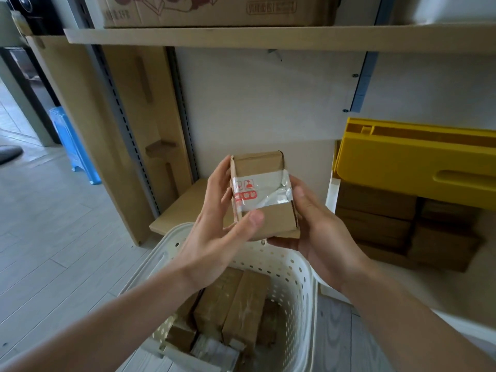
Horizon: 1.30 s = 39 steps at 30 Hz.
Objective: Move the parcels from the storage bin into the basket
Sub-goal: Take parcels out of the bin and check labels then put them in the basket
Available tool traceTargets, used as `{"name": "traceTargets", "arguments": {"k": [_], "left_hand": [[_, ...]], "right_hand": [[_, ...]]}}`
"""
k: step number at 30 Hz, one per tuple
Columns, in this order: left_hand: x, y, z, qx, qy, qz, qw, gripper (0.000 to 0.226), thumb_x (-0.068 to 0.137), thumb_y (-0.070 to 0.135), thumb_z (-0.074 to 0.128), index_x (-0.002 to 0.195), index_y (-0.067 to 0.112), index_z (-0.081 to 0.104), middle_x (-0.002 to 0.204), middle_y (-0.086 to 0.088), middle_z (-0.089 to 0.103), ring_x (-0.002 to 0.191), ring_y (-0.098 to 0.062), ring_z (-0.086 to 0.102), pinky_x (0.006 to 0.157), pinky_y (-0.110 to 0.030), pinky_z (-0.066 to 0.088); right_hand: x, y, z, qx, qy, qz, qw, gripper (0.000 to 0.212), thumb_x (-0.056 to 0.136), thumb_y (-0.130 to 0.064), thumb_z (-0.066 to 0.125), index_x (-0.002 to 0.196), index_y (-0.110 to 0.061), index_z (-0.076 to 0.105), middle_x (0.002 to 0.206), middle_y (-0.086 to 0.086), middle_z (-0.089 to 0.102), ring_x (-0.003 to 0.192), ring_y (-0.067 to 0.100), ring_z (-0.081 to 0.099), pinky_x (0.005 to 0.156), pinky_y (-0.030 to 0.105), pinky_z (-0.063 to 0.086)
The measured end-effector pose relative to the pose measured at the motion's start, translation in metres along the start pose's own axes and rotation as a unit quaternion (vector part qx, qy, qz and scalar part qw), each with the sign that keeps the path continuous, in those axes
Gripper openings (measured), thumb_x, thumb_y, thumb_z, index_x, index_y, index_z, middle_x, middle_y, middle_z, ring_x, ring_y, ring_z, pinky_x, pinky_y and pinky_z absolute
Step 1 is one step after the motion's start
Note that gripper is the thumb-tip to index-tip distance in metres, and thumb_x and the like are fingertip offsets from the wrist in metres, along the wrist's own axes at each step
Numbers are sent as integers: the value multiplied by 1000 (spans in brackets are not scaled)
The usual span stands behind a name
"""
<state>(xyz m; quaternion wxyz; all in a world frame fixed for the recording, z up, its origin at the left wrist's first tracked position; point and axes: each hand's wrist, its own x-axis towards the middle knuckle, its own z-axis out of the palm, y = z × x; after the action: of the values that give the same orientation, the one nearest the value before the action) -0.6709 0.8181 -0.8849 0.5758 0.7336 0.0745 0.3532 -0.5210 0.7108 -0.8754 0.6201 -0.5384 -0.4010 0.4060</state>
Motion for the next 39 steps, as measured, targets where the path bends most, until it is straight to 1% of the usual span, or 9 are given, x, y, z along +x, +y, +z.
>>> {"name": "traceTargets", "arguments": {"k": [4,7,10,15,18,23,27,33,39], "left_hand": [[0,-2,-6,-56,45,-8,997,74,92,21,52,156,35,18,132,12,60,123,-16,59,95,-46,56],[1,-3,-12,-87,84,-11,993,72,88,15,43,155,33,26,136,7,57,122,-22,57,99,-45,54],[0,1,-15,-124,90,-16,988,72,88,37,63,152,31,31,138,-5,55,125,-33,58,91,-47,57],[0,5,-21,-97,100,-46,989,110,49,67,89,142,38,37,127,4,63,119,-27,66,82,-50,62],[-1,4,-27,-62,116,-31,991,112,57,63,88,150,45,28,129,10,65,117,-25,67,85,-44,62],[-4,-4,-35,-43,151,-20,987,79,79,34,60,152,36,31,114,14,72,104,-14,70,79,-35,61],[-3,-8,-42,-26,188,-42,981,61,85,18,48,143,36,44,115,8,68,111,-19,64,95,-55,53],[0,-11,-39,-33,207,-77,975,48,84,24,48,128,42,51,115,3,67,117,-26,59,107,-66,41],[1,-12,-36,-42,198,-83,976,34,99,25,51,130,38,45,104,12,74,103,-11,68,102,-52,50]], "right_hand": [[2,4,1,-54,64,-37,996,38,102,-17,56,132,-40,56,128,-6,62,117,18,63,88,36,60],[2,5,2,-78,108,-35,990,52,91,-17,71,136,-34,50,124,-6,60,111,8,63,78,26,60],[2,2,0,-35,97,-12,995,78,81,-17,79,145,-30,36,115,-11,64,91,-4,71,65,18,58],[4,-2,3,-4,91,-8,996,107,63,-26,82,153,-33,24,95,-20,76,94,6,74,69,23,61],[5,-4,1,-38,144,-38,988,102,66,-25,82,151,-36,27,98,-18,75,94,1,73,75,27,63],[7,-3,-2,-120,211,-90,966,74,80,-23,79,142,-39,42,121,-12,69,108,7,68,84,30,62],[8,-3,-6,-163,252,-139,944,48,83,-24,80,123,-37,57,117,-15,70,109,6,66,89,33,60],[4,-8,-4,-164,252,-171,938,29,88,-24,76,109,-40,63,109,-18,70,102,4,66,73,17,59],[3,-9,-5,-166,253,-164,939,28,88,-25,75,107,-41,63,107,-21,70,102,3,65,75,20,58]]}}
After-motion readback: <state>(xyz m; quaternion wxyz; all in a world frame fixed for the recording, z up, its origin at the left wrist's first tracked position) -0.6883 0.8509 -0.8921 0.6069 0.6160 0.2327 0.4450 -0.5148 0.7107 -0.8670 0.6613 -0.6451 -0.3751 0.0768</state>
